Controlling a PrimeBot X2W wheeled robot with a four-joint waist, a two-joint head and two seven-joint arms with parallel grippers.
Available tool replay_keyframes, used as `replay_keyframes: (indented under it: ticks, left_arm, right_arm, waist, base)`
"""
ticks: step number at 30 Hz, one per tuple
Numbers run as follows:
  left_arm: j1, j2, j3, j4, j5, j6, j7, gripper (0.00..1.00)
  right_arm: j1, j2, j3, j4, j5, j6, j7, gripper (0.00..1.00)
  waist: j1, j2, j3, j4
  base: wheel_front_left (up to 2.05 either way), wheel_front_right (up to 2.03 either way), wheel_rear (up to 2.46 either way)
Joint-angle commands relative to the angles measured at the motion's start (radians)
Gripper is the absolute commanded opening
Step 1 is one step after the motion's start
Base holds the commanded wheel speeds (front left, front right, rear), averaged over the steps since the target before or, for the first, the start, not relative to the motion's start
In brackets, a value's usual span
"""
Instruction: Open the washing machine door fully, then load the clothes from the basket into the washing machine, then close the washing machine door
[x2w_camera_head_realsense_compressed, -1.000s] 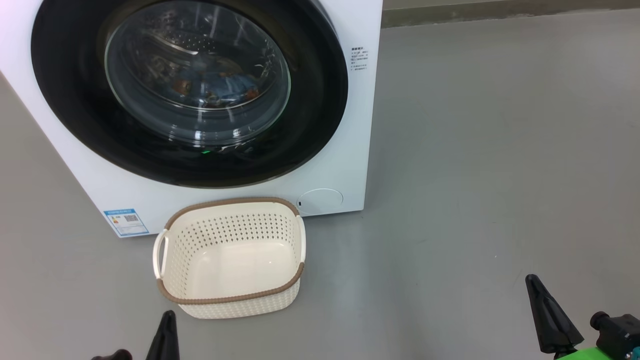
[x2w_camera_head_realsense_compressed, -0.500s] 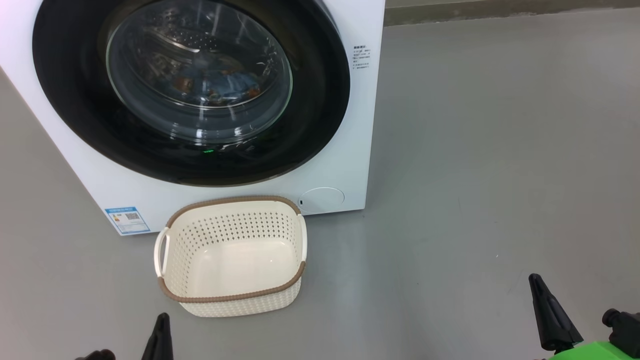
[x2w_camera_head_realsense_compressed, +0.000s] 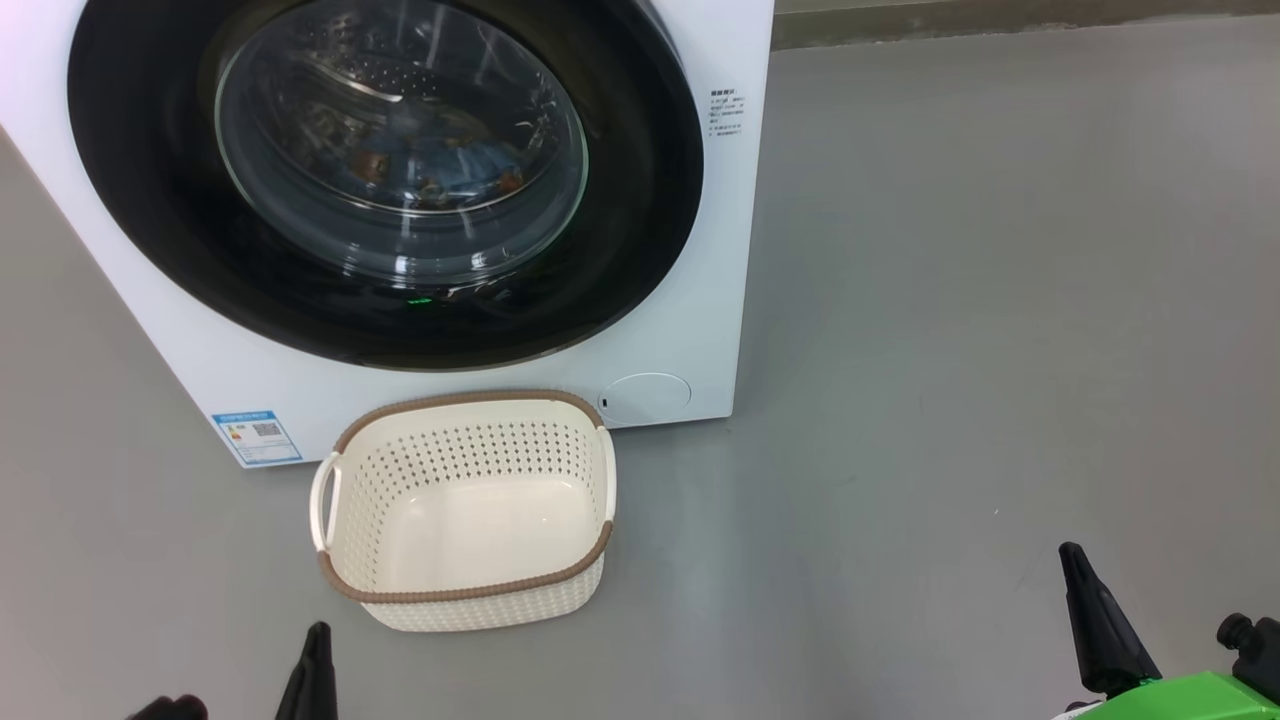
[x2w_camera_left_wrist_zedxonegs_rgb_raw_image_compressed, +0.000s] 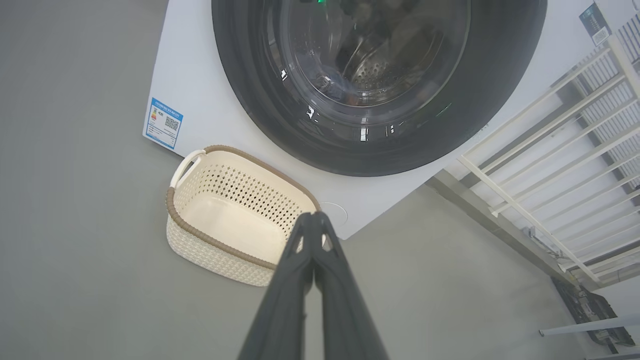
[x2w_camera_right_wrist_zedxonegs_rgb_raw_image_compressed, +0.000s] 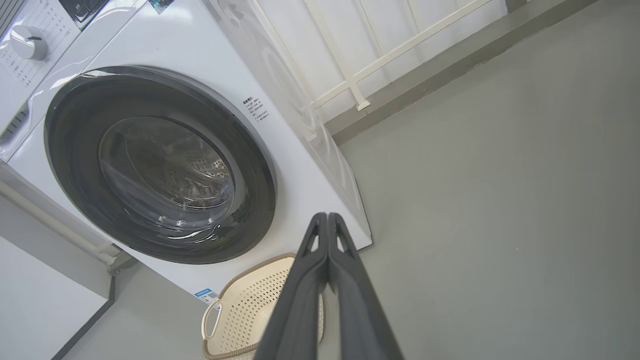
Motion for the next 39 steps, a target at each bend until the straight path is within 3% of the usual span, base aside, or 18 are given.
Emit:
replay_keyframes:
  ticks: [1, 39]
  left_arm:
    - [-0.054, 0.015, 0.023, -0.017, -0.033, -0.007, 0.01, 0.0]
    - [-0.113, 0.02, 0.084, 0.018, -0.417, -0.034, 0.118, 0.0]
  right_arm:
    - [-0.043, -0.007, -0.002, -0.017, 0.039, -0.003, 0.01, 0.0]
    - [-0.1, 0.029, -0.021, 0.033, 0.451, -0.005, 0.118, 0.0]
  waist:
    - [-0.0001, 0.0, 0.0, 0.0]
    - [-0.0001, 0.0, 0.006, 0.01]
  base:
    - [0.0, 0.0, 0.0]
    - [0.0, 0.0, 0.0]
